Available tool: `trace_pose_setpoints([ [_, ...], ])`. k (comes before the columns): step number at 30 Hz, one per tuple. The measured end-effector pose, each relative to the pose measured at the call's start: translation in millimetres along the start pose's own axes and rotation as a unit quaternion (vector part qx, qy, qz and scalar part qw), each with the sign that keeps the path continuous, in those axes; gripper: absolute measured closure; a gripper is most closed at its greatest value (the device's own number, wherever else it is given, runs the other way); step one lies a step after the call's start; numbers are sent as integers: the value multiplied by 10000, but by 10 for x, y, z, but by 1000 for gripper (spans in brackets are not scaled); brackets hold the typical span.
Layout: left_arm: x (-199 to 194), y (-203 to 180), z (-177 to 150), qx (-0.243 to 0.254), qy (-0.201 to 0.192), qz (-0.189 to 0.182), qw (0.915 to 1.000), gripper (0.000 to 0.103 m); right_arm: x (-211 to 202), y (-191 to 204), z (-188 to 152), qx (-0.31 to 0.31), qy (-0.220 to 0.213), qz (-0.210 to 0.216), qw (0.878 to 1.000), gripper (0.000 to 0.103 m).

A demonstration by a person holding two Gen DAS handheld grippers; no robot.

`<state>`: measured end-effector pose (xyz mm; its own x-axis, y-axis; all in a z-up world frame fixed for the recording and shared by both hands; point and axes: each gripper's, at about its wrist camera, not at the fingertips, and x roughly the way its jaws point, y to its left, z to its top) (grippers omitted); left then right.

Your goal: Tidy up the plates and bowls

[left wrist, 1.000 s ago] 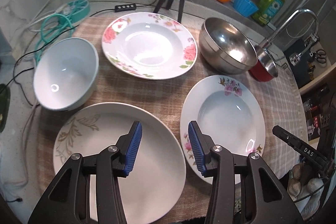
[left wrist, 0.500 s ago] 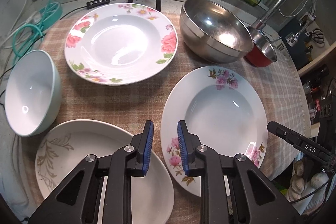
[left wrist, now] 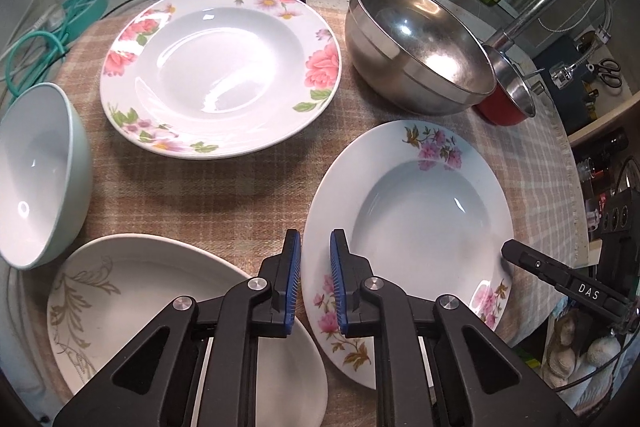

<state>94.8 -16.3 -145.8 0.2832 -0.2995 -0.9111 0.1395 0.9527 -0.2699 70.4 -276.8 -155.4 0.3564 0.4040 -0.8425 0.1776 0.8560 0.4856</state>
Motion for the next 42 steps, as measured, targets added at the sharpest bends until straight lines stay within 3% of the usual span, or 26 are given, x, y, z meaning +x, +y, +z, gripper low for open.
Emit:
trace_pose_setpoints([
  [7,23,6,-2,-26,55,-4,10000,91,39,17,-7,-26,114,68,9999,85],
  [42,5,-231,-276,95,214,-173,9996,91,-171,-156,-80,17,-9,-306,9995,85],
])
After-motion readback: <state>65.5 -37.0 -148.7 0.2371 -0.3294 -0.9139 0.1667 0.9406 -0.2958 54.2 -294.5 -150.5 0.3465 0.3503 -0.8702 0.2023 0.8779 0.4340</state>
